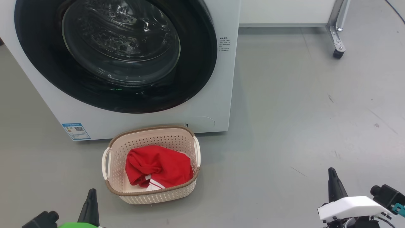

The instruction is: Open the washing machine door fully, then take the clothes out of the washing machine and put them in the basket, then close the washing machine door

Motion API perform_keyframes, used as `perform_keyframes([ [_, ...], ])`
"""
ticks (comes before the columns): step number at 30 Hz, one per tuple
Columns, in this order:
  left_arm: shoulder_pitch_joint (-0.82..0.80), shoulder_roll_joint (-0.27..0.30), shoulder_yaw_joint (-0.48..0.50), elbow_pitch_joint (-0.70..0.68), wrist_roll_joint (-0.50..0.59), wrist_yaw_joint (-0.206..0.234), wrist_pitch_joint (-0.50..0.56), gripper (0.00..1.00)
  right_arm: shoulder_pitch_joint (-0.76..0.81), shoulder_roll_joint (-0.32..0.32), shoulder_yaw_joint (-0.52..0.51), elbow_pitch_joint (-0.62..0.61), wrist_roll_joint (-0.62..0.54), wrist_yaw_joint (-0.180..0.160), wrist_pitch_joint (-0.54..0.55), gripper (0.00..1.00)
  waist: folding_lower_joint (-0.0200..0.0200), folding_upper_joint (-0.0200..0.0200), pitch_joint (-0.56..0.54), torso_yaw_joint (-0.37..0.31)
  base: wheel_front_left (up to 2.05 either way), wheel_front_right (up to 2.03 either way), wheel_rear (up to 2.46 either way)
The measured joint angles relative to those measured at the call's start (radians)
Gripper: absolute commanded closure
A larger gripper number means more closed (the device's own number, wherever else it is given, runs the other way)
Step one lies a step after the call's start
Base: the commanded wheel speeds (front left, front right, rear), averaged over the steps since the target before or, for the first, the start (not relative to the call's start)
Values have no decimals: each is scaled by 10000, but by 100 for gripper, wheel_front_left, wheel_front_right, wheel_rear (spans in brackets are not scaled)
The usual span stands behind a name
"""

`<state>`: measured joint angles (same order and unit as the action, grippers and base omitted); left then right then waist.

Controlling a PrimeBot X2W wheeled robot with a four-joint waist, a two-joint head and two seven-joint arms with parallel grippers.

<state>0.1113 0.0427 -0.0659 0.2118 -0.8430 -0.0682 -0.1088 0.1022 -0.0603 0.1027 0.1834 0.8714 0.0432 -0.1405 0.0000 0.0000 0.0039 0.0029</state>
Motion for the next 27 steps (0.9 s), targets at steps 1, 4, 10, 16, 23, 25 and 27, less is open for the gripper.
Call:
perform_keyframes([
  [1,-37,4,10,13,-121,-2,56,100,-26,-8,-19,8,130,2,35,100,0,0,0,0,0,0,0],
  [4,-145,8,54,27,-545,-46,138,100,-149,-31,-81,25,581,77,121,100,0,0,0,-2,0,0,0],
  [10,-303,19,192,82,-1371,-84,374,100,-228,-69,-232,102,1429,88,301,100,0,0,-1,-5,0,0,0],
  [16,-458,33,307,144,-2163,-157,552,100,-400,-119,-360,173,2307,174,447,100,0,0,-1,-7,0,0,0],
  [23,-632,44,389,215,-3028,-176,742,100,-572,-167,-489,236,3164,276,623,100,0,0,-2,-10,0,0,0],
  [25,-701,44,431,251,-3289,-178,828,100,-611,-186,-541,257,3442,276,694,100,0,0,-2,-11,0,0,0],
  [27,-797,48,527,311,-3858,-261,955,100,-706,-205,-635,322,4004,313,807,100,0,0,-3,-13,0,0,0],
])
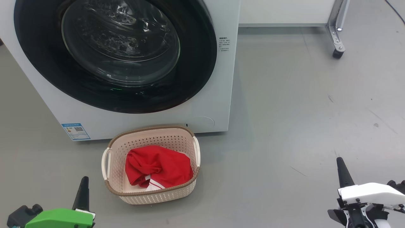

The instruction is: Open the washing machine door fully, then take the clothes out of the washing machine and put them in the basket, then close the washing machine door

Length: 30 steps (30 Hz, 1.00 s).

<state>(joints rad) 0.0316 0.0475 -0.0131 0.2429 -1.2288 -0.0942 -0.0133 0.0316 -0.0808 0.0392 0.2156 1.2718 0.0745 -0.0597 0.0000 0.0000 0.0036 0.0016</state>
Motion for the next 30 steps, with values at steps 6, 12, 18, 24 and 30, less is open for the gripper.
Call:
perform_keyframes([
  [6,-212,10,130,79,-1114,-81,224,100,-165,-90,-173,100,1135,111,234,100,0,0,-1,-4,0,0,0],
  [12,-402,15,236,119,-1916,-127,447,100,-300,-138,-313,176,2019,201,393,100,0,0,-2,-7,0,0,0],
  [18,-557,23,378,190,-2694,-182,652,100,-508,-169,-433,232,2861,215,560,100,0,0,-2,-9,0,0,0],
  [24,-718,33,472,284,-3576,-255,838,100,-658,-207,-579,316,3703,303,738,100,0,0,-3,-12,0,0,0],
  [30,-879,35,522,328,-3935,-259,924,100,-724,-230,-656,357,4125,380,813,100,0,0,-4,-14,0,0,0],
])
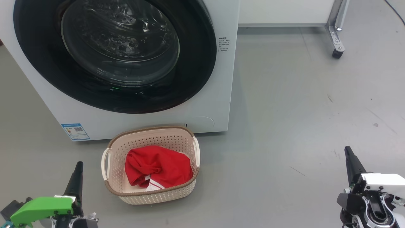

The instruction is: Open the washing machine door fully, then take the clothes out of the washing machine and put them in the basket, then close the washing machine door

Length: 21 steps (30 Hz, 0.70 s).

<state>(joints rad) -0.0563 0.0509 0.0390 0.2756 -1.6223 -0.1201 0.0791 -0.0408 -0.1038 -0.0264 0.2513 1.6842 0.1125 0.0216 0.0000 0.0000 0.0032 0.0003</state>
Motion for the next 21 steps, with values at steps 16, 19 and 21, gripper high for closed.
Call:
perform_keyframes([
  [16,-4,0,23,23,-29,-2,0,100,-115,0,-13,105,10,8,12,100,1,0,-3,-1,0,0,0],
  [19,-4,0,27,23,-29,-2,0,100,-115,0,-15,128,10,8,12,100,1,0,-3,-1,0,0,0],
  [21,-5,0,29,23,-29,-2,0,100,-115,0,-19,136,10,8,12,100,1,0,-4,-1,0,0,0],
])
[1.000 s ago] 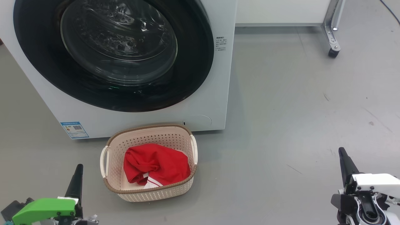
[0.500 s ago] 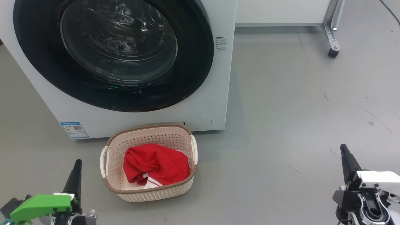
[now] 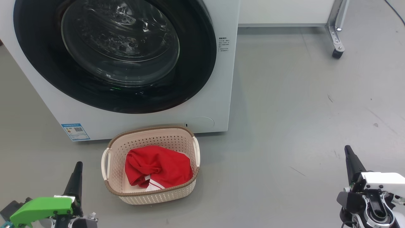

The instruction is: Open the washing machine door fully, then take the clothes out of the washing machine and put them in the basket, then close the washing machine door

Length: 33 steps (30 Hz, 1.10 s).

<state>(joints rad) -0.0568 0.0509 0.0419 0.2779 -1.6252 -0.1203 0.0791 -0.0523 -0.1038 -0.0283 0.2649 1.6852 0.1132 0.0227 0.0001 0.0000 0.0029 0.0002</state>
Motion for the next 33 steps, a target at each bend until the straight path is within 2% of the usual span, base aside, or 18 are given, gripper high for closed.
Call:
perform_keyframes([
  [33,-2,0,44,-4,0,0,2,100,-11,6,-33,63,0,31,73,100,0,0,-1,-1,0,0,0],
])
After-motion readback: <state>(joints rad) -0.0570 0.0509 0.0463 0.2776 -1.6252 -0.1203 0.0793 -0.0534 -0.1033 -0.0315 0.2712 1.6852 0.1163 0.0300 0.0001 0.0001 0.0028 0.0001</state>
